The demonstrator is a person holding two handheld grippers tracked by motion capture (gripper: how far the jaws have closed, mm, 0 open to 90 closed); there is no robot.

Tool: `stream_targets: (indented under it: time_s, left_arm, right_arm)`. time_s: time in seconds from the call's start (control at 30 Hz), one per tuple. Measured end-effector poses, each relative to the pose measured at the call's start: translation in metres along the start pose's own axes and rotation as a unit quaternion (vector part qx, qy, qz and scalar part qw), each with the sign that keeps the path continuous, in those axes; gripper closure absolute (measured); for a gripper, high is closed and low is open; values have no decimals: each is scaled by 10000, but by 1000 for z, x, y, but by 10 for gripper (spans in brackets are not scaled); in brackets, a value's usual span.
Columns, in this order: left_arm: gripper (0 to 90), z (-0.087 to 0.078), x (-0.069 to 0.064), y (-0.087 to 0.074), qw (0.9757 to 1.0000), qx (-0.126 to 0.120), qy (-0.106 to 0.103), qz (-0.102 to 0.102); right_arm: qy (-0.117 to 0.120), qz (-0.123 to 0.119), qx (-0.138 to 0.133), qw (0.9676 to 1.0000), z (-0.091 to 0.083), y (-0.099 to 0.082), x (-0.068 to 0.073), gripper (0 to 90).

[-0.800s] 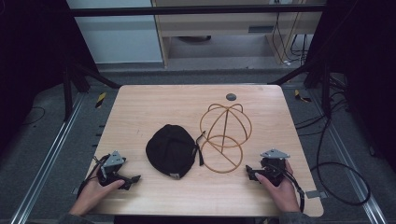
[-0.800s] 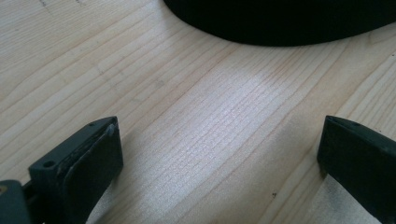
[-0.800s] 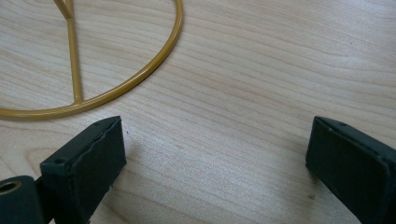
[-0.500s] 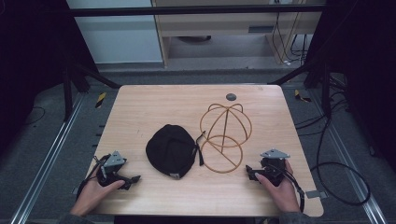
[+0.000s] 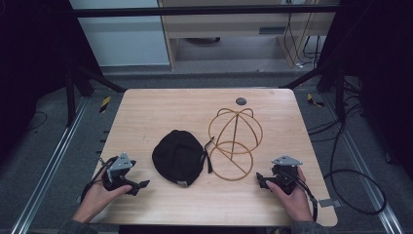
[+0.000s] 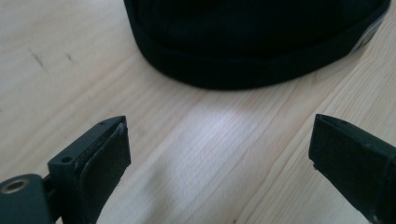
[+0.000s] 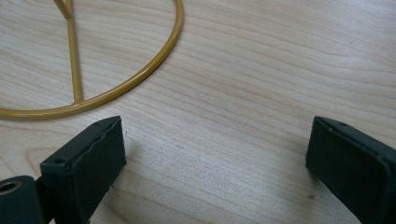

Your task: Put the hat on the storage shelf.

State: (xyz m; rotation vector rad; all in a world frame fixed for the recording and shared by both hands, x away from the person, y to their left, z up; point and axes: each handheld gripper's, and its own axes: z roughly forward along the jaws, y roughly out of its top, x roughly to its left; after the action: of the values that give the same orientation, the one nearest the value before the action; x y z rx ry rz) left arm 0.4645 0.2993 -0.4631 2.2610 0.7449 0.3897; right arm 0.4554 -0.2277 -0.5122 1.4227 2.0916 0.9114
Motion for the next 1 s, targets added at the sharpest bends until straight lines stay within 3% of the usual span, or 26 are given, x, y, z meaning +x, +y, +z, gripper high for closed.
stream_targets:
  time_s: [0.23, 0.47, 0.6, 0.77, 0.9, 1.0]
  left_arm:
    - [38, -11, 2, 52, 9993, 147, 165, 301]
    - [50, -9, 0, 97, 9978, 357, -88, 549]
    - [50, -6, -2, 117, 9966, 492, -114, 658]
    - [54, 2, 1, 139, 9965, 550, -253, 581]
    - [79, 7, 1, 154, 9931, 807, -177, 835]
    - [76, 11, -3, 161, 9923, 843, -185, 886]
  right_arm:
    - [-3, -20, -5, 10000, 0, 0, 0, 49]
    - [-3, -21, -5, 10000, 0, 0, 0, 49]
    - [-3, -16, -3, 10000, 0, 0, 0, 49]
    - [0, -2, 0, 10000, 0, 0, 0, 49]
    - [-4, -21, -4, 10000, 0, 0, 0, 49]
    - [-3, -19, -3, 10000, 0, 0, 0, 49]
